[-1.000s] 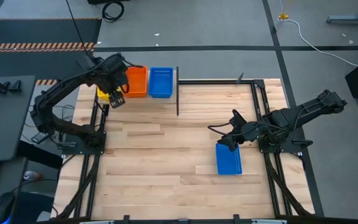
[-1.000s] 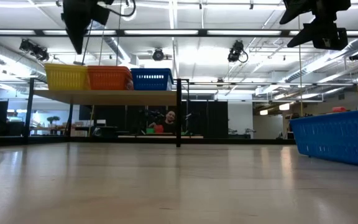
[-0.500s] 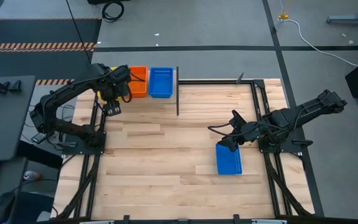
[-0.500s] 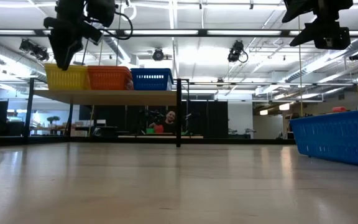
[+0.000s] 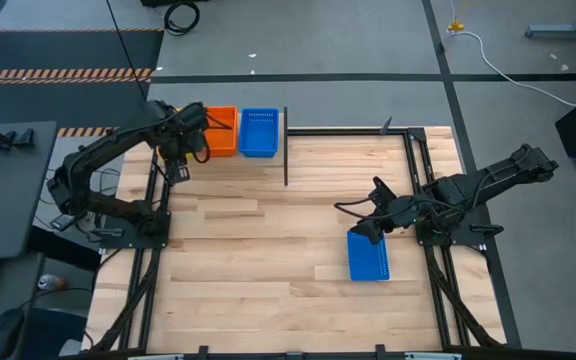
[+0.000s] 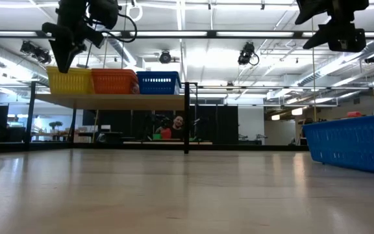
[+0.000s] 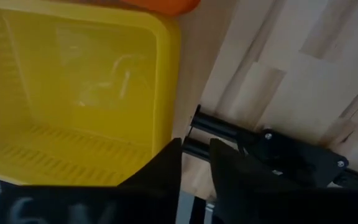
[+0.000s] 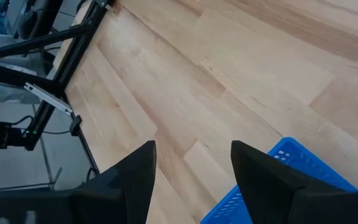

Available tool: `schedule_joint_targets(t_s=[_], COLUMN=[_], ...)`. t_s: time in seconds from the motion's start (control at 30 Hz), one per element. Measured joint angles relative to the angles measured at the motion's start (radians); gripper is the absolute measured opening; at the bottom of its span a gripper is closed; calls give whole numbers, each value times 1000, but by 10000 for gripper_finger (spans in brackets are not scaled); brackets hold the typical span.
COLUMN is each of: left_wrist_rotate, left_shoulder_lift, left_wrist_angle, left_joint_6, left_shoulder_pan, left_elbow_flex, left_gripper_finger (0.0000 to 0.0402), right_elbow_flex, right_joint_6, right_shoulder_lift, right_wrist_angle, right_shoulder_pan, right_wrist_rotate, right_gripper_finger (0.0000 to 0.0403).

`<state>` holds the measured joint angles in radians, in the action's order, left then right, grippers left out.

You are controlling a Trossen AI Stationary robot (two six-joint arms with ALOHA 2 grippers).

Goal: Stack baskets on shelf by color
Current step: Adjust the yellow bin

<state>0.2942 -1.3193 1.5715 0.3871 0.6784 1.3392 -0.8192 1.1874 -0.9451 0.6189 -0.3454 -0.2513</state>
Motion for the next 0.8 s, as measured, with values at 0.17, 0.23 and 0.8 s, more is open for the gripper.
schedule_joint_targets(t_s=[0.17, 0.23, 0.8], left_wrist_rotate=[1, 1, 12], left_shoulder_lift=[0, 0, 47], left_wrist_angle=[-1, 0, 0], left_joint_6=[41, 64, 269], left_shoulder_pan=[25, 32, 143], left_elbow_flex=[0, 0, 0], left_gripper_finger=[48, 27, 3], right_elbow_flex=[0, 0, 0], right_joint_6=[-7, -3, 67], right_shoulder_lift=[0, 0, 0], right_wrist_angle=[28, 33, 34], right_shoulder_pan=[1, 1, 1], right_wrist_rotate=[0, 0, 0], right_gripper_finger=[214, 214, 214])
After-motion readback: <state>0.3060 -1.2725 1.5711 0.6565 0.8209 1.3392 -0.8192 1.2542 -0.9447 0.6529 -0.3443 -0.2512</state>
